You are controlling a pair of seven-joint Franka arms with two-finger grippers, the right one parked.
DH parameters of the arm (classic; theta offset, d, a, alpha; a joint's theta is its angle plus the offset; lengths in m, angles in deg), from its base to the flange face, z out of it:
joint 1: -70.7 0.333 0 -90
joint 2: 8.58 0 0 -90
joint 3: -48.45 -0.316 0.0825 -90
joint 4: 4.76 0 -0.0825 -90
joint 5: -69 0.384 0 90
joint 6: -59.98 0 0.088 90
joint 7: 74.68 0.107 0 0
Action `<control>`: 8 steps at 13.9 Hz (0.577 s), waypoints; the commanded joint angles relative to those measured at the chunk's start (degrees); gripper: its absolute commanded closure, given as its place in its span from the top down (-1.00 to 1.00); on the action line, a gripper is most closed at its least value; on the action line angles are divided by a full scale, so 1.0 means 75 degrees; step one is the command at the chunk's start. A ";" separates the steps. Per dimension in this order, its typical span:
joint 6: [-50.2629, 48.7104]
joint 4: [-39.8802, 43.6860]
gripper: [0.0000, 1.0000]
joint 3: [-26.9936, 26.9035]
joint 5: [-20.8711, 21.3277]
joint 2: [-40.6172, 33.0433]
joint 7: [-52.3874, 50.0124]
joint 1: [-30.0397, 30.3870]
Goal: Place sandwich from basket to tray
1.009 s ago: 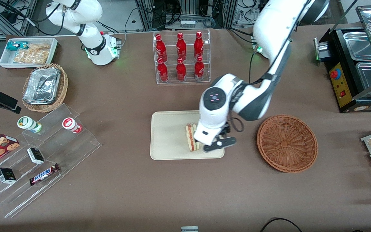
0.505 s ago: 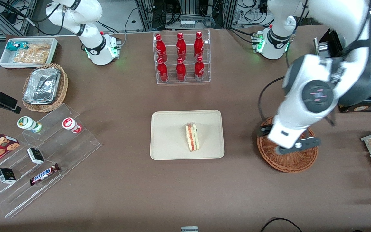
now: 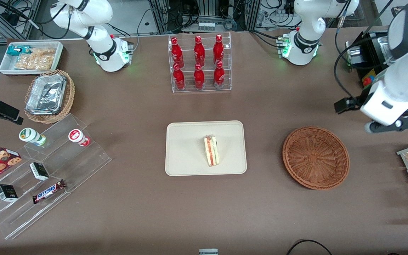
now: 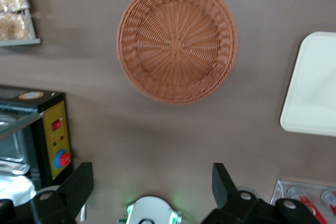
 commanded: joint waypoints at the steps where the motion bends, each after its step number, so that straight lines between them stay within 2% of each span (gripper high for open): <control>1: -0.0181 -0.0153 1.00 0.0073 -0.0136 -0.0255 0.0003 0.0051; 8: -0.0650 -0.0024 1.00 0.0037 -0.0113 -0.0244 0.0166 0.0249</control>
